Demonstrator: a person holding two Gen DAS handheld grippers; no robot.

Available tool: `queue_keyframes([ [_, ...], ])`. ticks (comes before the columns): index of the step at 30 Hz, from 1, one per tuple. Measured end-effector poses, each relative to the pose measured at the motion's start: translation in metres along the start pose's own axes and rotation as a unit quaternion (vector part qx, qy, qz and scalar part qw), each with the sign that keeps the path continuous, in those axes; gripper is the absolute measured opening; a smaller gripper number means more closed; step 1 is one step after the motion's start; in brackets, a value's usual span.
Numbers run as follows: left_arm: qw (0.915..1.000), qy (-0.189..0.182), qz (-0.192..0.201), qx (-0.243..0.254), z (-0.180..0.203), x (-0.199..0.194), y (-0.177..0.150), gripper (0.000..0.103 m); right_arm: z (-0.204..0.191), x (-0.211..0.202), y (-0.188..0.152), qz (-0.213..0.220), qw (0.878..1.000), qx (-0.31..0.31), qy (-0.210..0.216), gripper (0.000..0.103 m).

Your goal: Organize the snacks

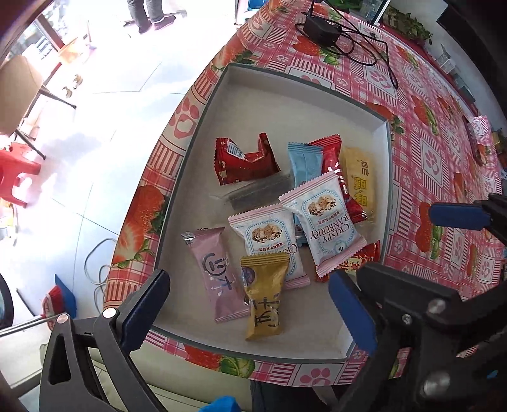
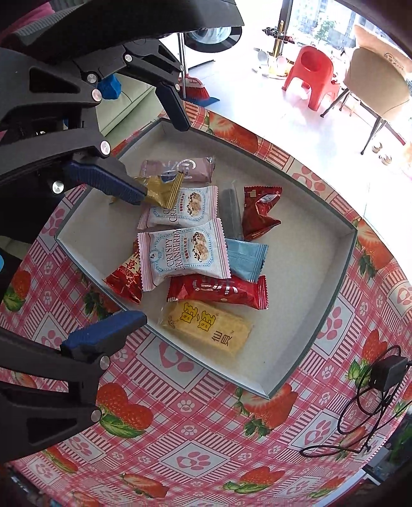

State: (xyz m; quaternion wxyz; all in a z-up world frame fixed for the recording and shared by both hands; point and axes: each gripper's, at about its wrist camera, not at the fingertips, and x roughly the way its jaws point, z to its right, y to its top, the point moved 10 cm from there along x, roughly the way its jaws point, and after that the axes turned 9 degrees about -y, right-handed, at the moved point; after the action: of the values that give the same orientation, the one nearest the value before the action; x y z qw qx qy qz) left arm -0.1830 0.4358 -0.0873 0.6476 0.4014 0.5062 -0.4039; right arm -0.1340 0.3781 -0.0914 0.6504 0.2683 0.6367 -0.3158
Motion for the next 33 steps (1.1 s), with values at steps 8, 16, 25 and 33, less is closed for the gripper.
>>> queue_keyframes([
  [8, 0.9988, 0.031, -0.033, 0.02, 0.001, -0.003, -0.004, 0.101, 0.021, -0.024, -0.003, 0.043, 0.998, 0.019, -0.039, 0.103],
  [16, 0.9958, 0.04, -0.07, 0.045, 0.005, -0.003, -0.028, 0.103, 0.025, -0.024, -0.014, 0.033, 0.998, 0.039, -0.046, 0.103],
  [25, 0.9955, 0.04, -0.074, 0.043, 0.012, -0.006, -0.033, 0.103, 0.023, -0.024, -0.018, 0.03, 0.998, 0.042, -0.034, 0.103],
  [33, 0.9952, 0.06, -0.071, 0.031, 0.01, -0.012, -0.031, 0.103, 0.022, -0.023, -0.021, 0.028, 0.998, 0.04, -0.031, 0.103],
])
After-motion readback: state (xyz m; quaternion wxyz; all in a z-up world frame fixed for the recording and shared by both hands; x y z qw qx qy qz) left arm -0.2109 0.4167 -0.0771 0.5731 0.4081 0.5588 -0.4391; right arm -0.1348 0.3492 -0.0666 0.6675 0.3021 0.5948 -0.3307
